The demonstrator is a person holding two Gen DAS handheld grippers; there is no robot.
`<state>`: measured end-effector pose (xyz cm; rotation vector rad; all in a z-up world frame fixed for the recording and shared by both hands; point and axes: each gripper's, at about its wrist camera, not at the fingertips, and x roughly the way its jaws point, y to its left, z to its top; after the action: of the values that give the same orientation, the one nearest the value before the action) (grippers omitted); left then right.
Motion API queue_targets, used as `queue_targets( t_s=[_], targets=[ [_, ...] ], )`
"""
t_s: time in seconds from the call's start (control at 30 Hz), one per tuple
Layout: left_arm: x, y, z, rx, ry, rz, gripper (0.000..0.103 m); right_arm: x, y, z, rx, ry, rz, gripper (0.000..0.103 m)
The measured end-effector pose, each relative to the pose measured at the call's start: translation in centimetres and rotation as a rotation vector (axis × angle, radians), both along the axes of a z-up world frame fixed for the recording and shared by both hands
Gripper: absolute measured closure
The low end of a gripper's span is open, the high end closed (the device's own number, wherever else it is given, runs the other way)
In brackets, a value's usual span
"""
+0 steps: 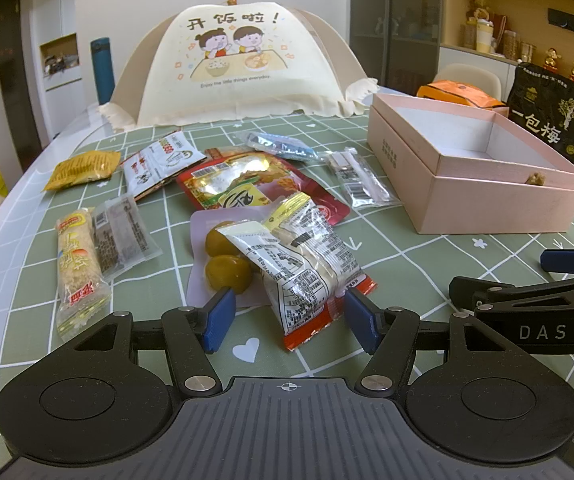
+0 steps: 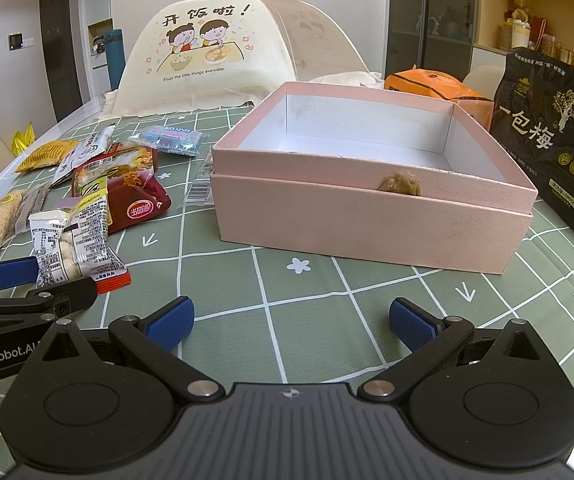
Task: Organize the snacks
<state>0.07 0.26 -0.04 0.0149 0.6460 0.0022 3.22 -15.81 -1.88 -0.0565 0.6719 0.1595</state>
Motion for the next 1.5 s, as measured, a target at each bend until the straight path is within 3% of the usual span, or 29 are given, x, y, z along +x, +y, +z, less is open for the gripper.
queue_targets(
  t_s=[1.5],
  targets=[
    [-0.35,0.10,0.88,0.002,0.000,0.000,0.035,-0.03,0.06,-0.06,0.000,-0.002,-0.001,0.000]
  ],
)
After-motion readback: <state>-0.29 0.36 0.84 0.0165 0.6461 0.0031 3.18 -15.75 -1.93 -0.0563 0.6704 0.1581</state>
